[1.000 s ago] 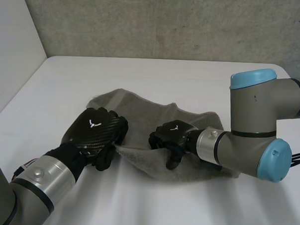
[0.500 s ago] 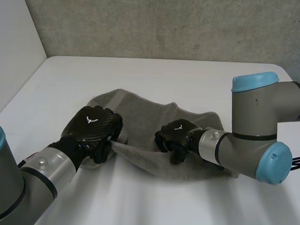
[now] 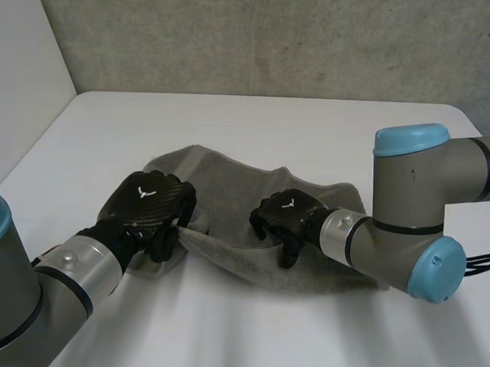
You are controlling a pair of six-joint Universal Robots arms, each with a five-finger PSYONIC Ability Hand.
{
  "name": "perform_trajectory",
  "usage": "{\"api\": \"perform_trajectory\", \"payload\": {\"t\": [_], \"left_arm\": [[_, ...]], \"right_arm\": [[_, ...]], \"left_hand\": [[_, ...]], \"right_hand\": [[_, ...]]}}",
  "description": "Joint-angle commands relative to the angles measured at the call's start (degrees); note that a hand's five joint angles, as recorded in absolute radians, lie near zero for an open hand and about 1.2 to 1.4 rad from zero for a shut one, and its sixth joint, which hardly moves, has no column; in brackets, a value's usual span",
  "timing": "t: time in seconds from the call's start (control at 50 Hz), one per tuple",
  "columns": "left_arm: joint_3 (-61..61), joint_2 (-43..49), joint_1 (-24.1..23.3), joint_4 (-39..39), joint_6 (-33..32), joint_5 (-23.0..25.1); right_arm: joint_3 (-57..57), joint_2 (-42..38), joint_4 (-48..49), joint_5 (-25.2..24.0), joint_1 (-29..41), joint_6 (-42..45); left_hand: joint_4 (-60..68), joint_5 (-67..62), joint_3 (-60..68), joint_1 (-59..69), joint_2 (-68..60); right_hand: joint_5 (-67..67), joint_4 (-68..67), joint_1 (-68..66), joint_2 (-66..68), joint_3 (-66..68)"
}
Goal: Fold the towel.
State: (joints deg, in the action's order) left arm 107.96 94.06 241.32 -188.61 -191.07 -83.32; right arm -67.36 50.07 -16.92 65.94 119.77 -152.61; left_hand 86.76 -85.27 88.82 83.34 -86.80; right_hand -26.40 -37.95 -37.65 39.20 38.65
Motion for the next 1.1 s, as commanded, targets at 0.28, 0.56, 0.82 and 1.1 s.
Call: {"api": "perform_trajectory", "payload": {"t": [0.28,0.56,0.82,1.1], "left_arm": [[-4.07,2.08,1.52,-0.61,-0.18,-0.09],[-39.88,12.89,2.75,-0.79,0.09,-1.58],[-50.6,14.4,2.84,-5.45,-0.09,-5.19],[-19.23,14.22,2.05,-5.45,-8.68,-4.93]], "right_arm": [[2.83,-2.08,-0.05,-0.03,-0.06,1.44],[7.43,15.74,42.85,17.97,0.03,-4.53],[1.63,20.95,52.96,20.81,-0.68,-4.89],[-9.35,13.58,26.62,10.34,-1.03,9.93]], "left_hand": [[-6.76,15.27,-8.82,-3.34,6.8],[-6.76,15.27,-8.82,-3.34,6.8],[-6.76,15.27,-8.82,-3.34,6.8],[-6.76,15.27,-8.82,-3.34,6.8]], "right_hand": [[-43.6,-42.05,-42.35,40.8,41.34],[-43.6,-42.05,-42.35,40.8,41.35],[-43.6,-42.05,-42.35,40.8,41.35],[-43.6,-42.05,-42.35,40.8,41.35]]}}
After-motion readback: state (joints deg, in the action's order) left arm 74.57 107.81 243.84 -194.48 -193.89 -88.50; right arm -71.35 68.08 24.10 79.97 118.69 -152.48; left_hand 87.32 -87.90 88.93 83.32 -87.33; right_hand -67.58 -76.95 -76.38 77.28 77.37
